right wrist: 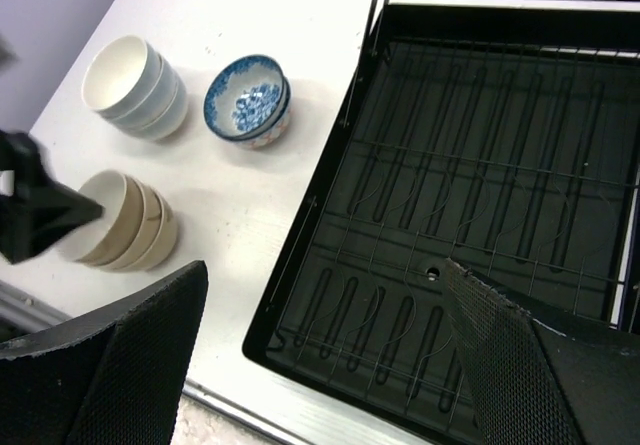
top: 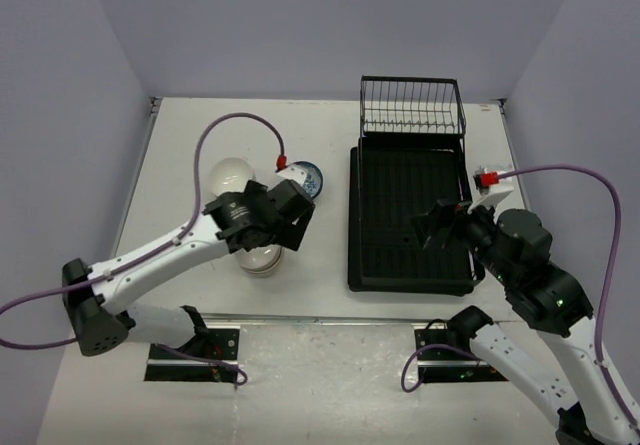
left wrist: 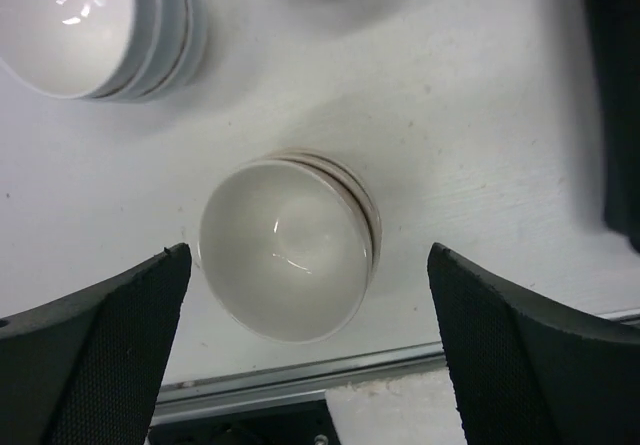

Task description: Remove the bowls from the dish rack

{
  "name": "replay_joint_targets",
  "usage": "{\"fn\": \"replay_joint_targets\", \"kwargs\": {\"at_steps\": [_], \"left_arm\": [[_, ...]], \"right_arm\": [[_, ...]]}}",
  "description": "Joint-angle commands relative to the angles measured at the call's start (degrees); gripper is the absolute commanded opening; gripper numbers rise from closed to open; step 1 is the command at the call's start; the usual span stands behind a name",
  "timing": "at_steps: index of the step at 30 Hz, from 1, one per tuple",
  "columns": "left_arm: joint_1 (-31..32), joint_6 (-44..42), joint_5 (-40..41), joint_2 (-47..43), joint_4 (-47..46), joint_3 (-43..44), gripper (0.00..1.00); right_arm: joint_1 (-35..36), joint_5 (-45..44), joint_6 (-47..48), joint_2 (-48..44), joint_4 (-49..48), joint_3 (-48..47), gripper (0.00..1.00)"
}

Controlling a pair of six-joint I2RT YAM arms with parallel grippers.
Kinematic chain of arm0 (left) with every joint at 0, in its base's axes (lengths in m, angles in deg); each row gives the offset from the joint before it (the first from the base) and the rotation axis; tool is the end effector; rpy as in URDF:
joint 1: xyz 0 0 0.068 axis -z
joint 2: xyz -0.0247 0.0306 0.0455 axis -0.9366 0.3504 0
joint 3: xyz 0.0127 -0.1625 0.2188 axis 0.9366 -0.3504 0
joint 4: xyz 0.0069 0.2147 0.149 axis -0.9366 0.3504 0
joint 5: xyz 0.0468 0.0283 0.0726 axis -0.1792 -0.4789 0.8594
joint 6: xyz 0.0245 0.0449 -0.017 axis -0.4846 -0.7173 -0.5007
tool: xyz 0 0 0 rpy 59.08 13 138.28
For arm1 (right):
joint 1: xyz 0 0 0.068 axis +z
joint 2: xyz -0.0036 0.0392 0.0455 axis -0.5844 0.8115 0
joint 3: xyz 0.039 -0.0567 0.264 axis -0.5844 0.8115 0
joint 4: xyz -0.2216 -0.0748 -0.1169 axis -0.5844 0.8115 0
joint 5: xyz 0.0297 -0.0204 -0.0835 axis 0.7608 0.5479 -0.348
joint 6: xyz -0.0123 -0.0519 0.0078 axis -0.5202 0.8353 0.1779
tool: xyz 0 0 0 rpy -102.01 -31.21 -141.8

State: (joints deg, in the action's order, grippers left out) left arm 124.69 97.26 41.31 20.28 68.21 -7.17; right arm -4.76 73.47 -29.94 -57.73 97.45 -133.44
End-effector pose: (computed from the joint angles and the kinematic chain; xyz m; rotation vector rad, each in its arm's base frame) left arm 0.1576 -0.1961 0.3133 0.4152 2.4457 0.1150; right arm 0.0853 0.0472 0.3798 -0.1313 1.8868 0.5099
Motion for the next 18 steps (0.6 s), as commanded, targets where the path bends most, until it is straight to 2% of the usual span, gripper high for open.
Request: {"fn": "replay_joint_targets", "kwargs": {"at_steps": [1,2,4,6,7,8,10,11,14,18], "left_arm": [[-1.8,4.3,9.0,-11.8,-5.0,2.1,1.00],[-5.4,4.9,10.6,-14.3,-9.4,-0.5,1.00],[-10.3,5.9,13.1,-21.2,-12.7,-3.0,1.00],[-18.3,6.6,17.4,-25.3,-16.5,-6.5,1.00],[-21.5,5.5,16.7,-28.4,-19.3,-7.4,1.00],[-27.6,3.7,13.9,-29.4,-20.3,-8.7,1.00],[-32.8,2.7,9.2,-29.8,-23.1,-10.5,1.00],[-37.1,2.2,3.0,-29.2,-23.3,-10.9,1.00],[-39.9,1.7,-0.7,-28.3,-22.5,-12.4,1.00],[-39.9,2.4,9.1,-38.1,-19.7,-14.1,1.00]], "right_arm": [[0.0,-4.4,-2.2,-2.6,-4.0,0.3,0.99],[0.0,-7.6,-3.3,-3.1,-4.6,0.3,0.99],[-0.1,-11.5,-4.2,-4.3,-4.4,-0.4,0.99],[0.0,-17.2,-4.6,-4.3,-1.7,-3.2,0.99],[0.0,-18.8,-4.7,-4.2,-0.3,-6.0,0.99],[0.0,-22.1,-4.3,-4.2,1.9,-7.5,0.99],[0.0,-25.3,-4.5,-4.5,3.7,-10.4,0.99],[0.0,-26.9,-4.0,-5.0,4.2,-10.8,0.99],[-0.1,-29.0,-0.4,-7.2,4.5,-10.7,0.99],[0.0,-28.0,1.1,-11.5,3.4,-8.8,0.99]]}}
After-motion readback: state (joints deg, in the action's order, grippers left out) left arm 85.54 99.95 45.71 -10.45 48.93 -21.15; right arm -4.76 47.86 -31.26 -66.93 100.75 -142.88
